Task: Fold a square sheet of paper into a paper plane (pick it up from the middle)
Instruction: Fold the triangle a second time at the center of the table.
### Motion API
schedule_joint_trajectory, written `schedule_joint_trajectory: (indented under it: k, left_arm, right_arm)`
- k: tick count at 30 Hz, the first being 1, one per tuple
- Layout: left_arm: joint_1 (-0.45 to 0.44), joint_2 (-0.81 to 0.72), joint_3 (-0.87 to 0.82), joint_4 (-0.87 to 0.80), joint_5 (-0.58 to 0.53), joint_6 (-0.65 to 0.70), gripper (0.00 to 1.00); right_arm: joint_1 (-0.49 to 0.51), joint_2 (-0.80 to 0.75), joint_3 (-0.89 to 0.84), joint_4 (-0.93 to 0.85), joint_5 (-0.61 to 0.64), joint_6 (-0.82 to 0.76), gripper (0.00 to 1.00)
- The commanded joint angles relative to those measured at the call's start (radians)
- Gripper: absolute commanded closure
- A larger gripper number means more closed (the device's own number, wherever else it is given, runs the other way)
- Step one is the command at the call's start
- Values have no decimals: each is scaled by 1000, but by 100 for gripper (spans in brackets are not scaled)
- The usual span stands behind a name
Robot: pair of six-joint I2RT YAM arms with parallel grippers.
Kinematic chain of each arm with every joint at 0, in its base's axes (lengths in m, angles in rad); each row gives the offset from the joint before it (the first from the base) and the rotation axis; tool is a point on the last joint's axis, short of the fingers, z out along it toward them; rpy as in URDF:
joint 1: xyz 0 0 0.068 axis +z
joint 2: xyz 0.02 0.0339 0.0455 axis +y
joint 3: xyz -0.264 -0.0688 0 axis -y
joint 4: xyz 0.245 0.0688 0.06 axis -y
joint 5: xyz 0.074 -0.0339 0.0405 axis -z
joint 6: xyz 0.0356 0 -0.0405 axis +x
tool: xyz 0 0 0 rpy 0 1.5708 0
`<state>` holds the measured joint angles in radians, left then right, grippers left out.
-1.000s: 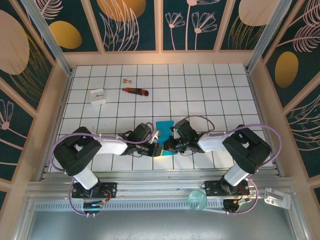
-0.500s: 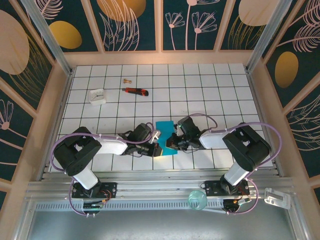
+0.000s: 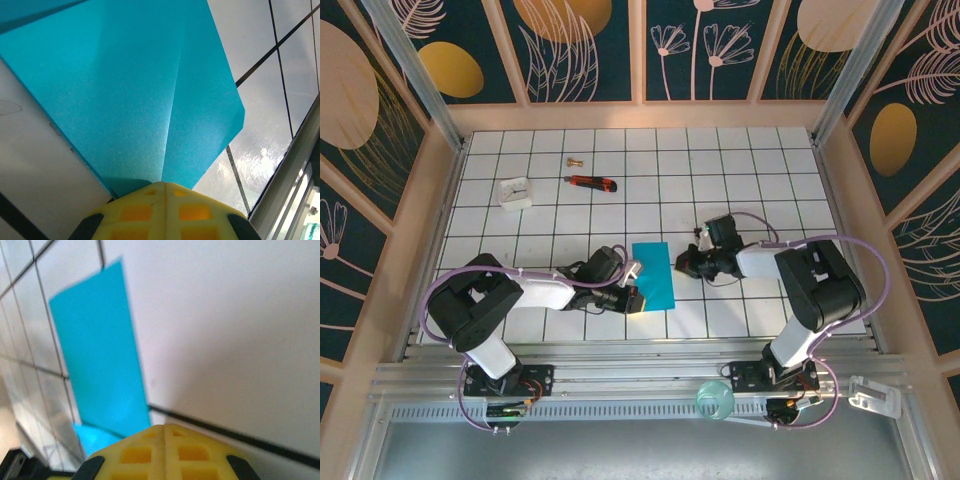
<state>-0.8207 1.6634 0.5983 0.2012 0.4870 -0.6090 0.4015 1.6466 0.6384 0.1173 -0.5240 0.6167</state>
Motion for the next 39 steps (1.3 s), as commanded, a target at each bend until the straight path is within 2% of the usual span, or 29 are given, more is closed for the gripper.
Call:
schedule_joint_trajectory:
  k: [1, 7, 11, 14, 21, 26, 29, 33, 39]
  left_arm:
    - [-14, 81, -57, -240, -96, 22, 100]
    - [-14, 82, -42, -241, -94, 18, 100]
    - [-15, 75, -27, -245, -93, 14, 100]
    - [-15, 67, 0, -262, -92, 11, 100]
    - [-9, -60, 82, -282, -103, -28, 70]
    - [44, -173, 58, -166, -103, -127, 63]
    - [61, -161, 58, -80, -83, -174, 67]
    - [61, -68, 125, -81, -64, -162, 82]
    - [91, 34, 187, -122, -128, -105, 95]
  right_arm:
    - [-7, -80, 5, -44, 98, -57, 100]
    - [139, -135, -36, 35, 78, 9, 100]
    - [210, -67, -54, 123, 58, 68, 100]
    - [217, -14, -55, 147, 58, 72, 100]
    - [203, 31, -74, 125, 66, 28, 100]
    - [184, 20, -38, 98, 4, -40, 100]
    - [182, -18, -9, 66, -31, -77, 100]
    - [166, -103, -12, 6, -19, -81, 98]
    - [151, -239, -65, -122, 52, -32, 93]
